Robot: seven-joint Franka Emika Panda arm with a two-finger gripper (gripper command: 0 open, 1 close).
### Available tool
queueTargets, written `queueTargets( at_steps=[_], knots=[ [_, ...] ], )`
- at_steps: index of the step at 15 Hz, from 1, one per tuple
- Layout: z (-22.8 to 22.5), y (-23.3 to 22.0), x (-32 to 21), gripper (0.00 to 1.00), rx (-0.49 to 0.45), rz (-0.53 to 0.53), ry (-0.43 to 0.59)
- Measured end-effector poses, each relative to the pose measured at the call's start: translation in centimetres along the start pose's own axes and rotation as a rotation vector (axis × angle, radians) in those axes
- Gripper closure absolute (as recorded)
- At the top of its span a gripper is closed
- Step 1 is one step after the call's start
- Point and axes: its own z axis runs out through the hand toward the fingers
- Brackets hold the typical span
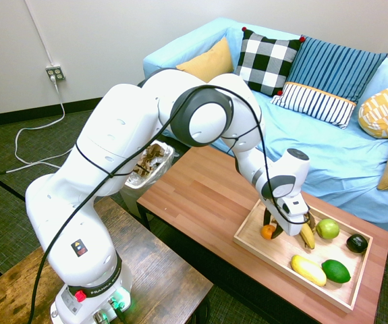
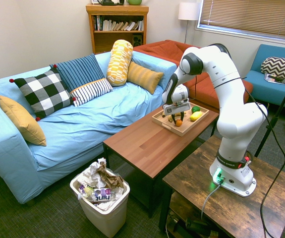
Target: Put the tangerine in the tray
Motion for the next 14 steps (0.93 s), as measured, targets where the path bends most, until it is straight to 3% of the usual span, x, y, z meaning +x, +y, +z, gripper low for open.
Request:
queueTargets(
  at_steps=[7, 14],
  knots=[
    [-2.4, 1.0, 1.0, 0.0, 0.042, -0.02, -0.001],
    [-6.4, 5.9, 0.5, 0.0, 0.049, -0.01, 0.004]
  ],
)
